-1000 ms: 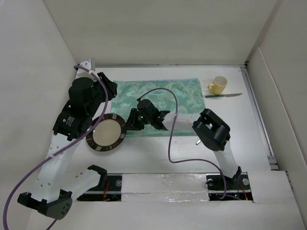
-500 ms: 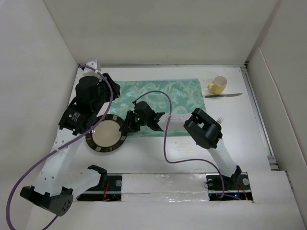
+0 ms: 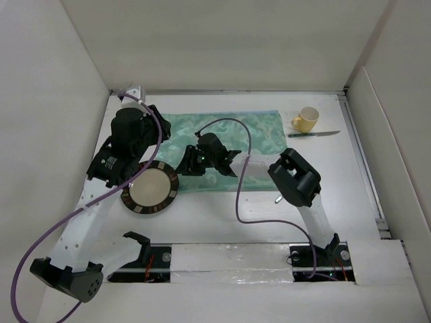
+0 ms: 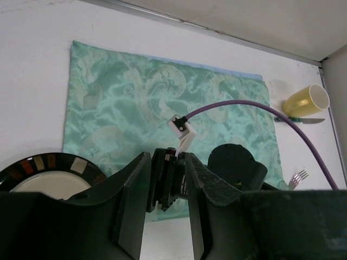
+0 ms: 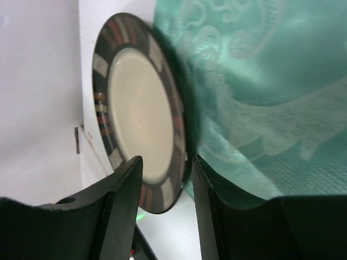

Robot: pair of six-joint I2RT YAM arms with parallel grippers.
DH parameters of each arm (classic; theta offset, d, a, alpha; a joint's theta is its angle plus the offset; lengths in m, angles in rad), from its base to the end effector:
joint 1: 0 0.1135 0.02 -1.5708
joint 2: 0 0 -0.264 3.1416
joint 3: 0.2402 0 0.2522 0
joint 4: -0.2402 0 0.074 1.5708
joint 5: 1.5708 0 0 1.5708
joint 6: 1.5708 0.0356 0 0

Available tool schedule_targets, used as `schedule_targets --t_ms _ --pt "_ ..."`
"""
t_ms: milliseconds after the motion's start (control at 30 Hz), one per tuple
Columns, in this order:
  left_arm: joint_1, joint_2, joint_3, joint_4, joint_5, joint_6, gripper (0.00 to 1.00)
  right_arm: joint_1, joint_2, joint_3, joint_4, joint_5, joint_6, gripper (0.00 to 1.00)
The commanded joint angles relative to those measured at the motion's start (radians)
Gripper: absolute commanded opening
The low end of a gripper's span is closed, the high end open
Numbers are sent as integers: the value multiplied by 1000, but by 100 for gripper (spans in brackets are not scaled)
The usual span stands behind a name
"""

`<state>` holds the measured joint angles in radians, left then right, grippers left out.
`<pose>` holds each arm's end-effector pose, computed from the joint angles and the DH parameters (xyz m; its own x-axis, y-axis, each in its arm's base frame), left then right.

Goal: Set the dinner table for one person

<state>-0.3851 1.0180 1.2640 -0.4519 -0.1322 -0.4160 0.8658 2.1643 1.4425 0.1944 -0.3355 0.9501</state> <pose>0.1976 -0.0750 0.4337 -0.2755 -0.3206 -0.9063 0.1547 0.9157 -0.3709 0.3048 0.3763 0.1614 -0.9247 0.0986 -0.3678 -0.2602 0.5417 0.7993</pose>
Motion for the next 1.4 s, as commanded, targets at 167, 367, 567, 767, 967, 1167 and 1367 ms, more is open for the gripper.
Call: schedule_targets --t_ms 167,367,567,767,967,1167,1367 --pt "-3 -13 -21 39 6 19 29 25 88 116 -59 -40 -50 45" --pt "-3 -9 -44 48 13 16 29 45 143 160 -38 -97 -33 42" --pt "-3 -12 -52 50 13 14 29 45 154 121 59 -135 24 20" --pt "-3 -9 -14 38 -20 26 29 35 74 75 180 -184 122 0" --pt "-3 22 133 7 -98 82 30 1 -47 70 383 -263 315 0" --pt "-3 40 199 13 -96 95 34 -117 -254 -17 320 -234 290 0" --pt "-3 68 154 31 -23 60 37 -293 -443 -209 185 -207 187 0"
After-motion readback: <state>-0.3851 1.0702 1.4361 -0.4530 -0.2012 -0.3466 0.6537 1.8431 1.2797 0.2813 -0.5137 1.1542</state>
